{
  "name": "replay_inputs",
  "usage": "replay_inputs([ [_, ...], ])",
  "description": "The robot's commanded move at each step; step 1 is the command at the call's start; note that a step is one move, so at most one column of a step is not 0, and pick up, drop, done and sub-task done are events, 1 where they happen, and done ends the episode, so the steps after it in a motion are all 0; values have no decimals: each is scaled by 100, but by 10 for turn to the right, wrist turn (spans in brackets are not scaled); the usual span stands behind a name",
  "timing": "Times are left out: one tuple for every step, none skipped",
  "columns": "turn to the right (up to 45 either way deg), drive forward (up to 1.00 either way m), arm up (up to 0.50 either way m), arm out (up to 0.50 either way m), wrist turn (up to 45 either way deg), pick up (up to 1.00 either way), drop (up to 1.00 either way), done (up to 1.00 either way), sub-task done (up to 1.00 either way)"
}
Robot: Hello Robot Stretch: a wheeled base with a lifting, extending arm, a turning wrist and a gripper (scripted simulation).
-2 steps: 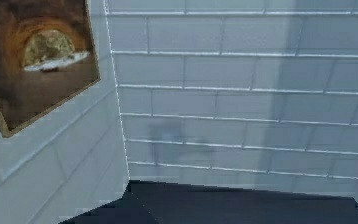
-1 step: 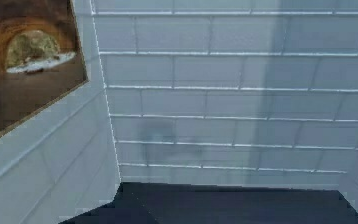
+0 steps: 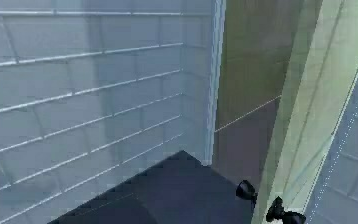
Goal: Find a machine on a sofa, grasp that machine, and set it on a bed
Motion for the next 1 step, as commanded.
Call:
replay_inputs([
  [450, 0, 0, 0, 0, 0, 0, 0, 0],
])
